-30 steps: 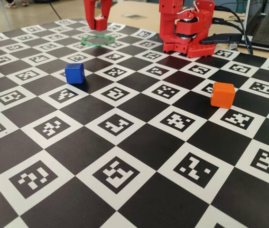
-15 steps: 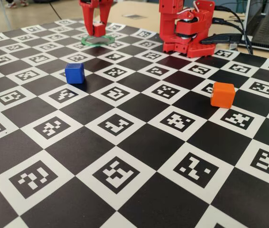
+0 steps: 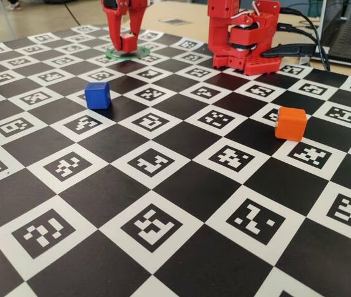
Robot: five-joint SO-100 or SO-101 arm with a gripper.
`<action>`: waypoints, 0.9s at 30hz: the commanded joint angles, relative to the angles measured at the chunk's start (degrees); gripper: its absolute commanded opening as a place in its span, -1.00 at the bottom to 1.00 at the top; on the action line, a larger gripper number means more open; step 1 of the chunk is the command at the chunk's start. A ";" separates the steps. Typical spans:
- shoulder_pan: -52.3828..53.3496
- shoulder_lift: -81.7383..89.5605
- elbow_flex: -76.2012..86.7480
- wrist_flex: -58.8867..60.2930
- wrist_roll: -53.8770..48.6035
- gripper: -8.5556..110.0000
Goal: Grab the red cube then put it in the green circle then put the blue cube on top and finally the orange cube on top
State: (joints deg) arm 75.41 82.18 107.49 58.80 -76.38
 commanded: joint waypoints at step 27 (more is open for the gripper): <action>-0.53 1.49 0.97 -2.55 0.53 -0.73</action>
State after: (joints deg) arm 75.41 82.18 108.81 57.57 -76.38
